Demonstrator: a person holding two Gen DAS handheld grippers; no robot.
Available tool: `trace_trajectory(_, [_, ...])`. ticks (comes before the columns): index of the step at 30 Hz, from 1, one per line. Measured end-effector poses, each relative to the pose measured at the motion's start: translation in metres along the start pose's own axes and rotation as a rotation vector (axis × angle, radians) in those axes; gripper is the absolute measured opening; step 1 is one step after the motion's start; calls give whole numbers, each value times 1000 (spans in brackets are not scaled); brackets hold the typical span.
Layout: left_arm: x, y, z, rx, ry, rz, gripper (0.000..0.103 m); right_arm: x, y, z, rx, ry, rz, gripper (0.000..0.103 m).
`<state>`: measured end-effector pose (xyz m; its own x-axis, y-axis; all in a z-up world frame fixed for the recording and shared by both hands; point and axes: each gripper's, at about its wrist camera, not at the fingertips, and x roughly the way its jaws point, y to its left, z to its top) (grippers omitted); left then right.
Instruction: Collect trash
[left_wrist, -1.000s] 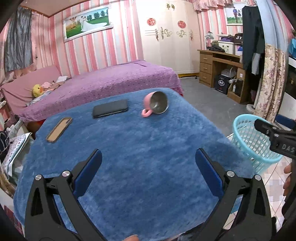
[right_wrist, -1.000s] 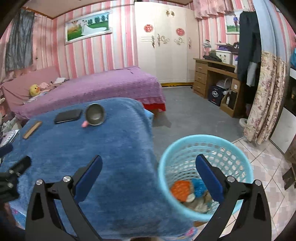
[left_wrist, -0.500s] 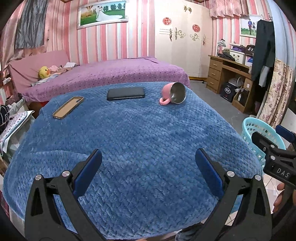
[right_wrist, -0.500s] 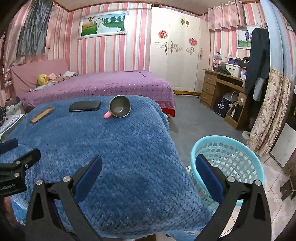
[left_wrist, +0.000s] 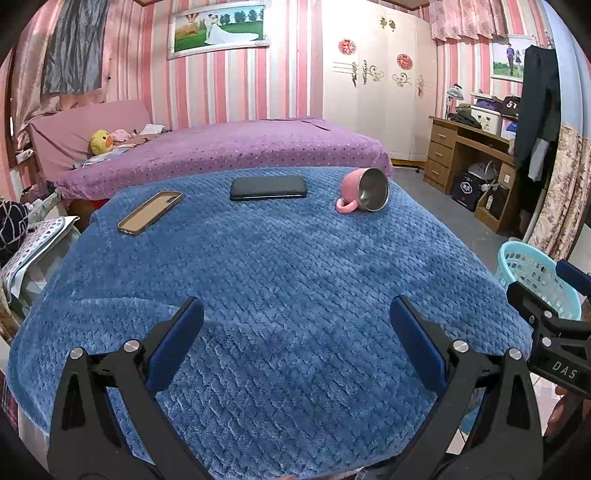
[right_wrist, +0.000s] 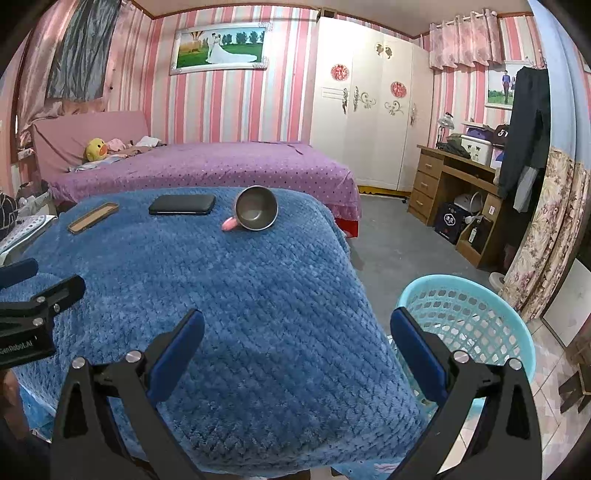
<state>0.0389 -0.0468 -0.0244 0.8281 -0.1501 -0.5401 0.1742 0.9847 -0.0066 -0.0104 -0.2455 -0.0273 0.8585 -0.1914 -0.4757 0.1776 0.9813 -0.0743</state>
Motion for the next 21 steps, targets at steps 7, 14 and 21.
trace_trajectory(7, [-5, 0, 0, -6, -31, 6, 98, -3, -3, 1, 18, -23, 5, 98])
trace_trajectory(14, [-6, -4, 1, -1, -50, 6, 98, -3, -5, 1, 30, -42, -3, 98])
trace_trajectory(21, [-7, -7, 1, 0, -65, 2, 98, -7, -8, 1, 41, -75, -17, 98])
